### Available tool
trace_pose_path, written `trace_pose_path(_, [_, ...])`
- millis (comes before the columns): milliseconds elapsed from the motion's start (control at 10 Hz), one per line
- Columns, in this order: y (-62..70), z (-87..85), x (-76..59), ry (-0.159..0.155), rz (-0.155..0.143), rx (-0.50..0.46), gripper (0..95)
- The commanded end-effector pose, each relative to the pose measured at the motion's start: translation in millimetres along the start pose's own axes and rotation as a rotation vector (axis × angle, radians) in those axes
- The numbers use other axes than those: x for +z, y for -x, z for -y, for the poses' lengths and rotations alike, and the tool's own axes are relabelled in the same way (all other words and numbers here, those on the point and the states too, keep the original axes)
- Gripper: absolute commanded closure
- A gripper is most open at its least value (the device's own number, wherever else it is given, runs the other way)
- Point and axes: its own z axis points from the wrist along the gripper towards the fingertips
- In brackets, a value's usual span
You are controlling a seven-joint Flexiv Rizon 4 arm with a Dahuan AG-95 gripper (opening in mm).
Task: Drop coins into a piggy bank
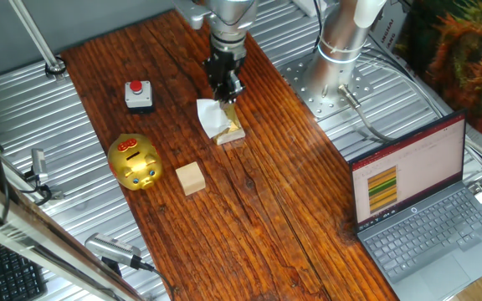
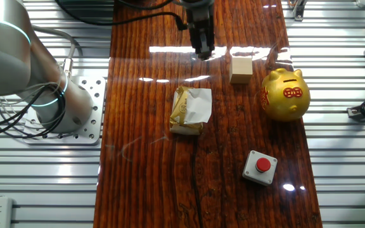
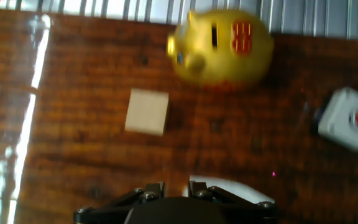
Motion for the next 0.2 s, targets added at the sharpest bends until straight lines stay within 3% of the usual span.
trace_pose_path(100, [2.6,0.9,1.9,0.007,-0.006,-0.013,76.0])
trace_pose_path(200, [3.4,0.5,2.4,0.008,-0.006,-0.017,76.0])
